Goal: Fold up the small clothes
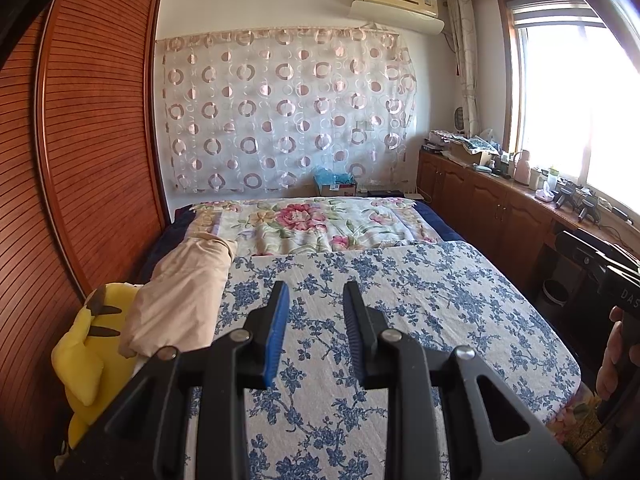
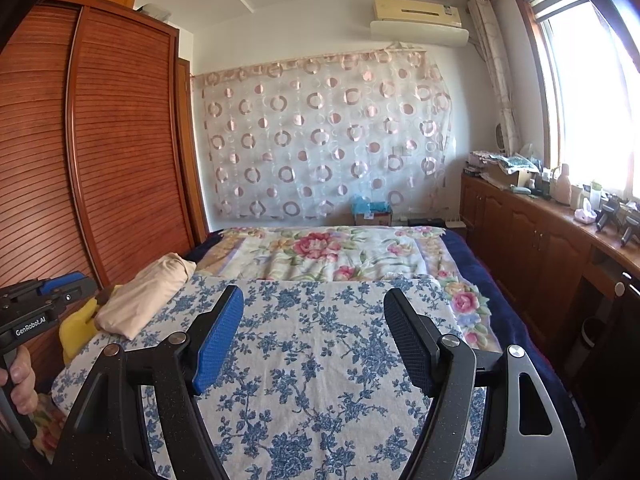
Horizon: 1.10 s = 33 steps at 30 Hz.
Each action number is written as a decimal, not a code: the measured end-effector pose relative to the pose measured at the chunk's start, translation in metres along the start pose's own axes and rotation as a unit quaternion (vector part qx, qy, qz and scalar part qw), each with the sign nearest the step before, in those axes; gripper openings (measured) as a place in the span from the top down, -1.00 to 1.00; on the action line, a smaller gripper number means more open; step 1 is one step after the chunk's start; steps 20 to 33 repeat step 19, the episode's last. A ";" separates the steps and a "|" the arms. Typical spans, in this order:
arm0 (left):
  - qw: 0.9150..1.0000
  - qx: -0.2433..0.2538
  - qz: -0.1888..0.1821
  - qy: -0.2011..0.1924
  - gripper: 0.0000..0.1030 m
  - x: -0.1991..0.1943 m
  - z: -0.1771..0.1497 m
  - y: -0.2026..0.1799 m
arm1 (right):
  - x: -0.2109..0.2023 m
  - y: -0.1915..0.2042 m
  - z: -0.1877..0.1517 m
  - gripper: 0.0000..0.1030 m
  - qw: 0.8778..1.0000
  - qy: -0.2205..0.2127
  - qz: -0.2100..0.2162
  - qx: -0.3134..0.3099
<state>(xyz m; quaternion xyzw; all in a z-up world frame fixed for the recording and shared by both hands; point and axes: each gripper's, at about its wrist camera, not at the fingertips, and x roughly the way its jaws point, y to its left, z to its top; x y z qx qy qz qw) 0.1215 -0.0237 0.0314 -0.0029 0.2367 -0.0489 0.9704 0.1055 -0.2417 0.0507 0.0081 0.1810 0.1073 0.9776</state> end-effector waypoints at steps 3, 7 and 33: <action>1.000 0.002 -0.001 -0.002 0.51 -0.002 0.001 0.000 | 0.000 0.000 0.000 -0.45 1.000 0.000 0.000 0.001; 1.000 0.002 -0.002 -0.004 0.51 -0.007 0.005 -0.002 | 0.000 0.000 -0.001 -0.45 1.000 0.000 0.001 0.001; 1.000 0.005 -0.006 -0.012 0.50 -0.014 0.008 -0.011 | 0.000 -0.001 0.002 -0.45 1.000 -0.002 -0.001 0.002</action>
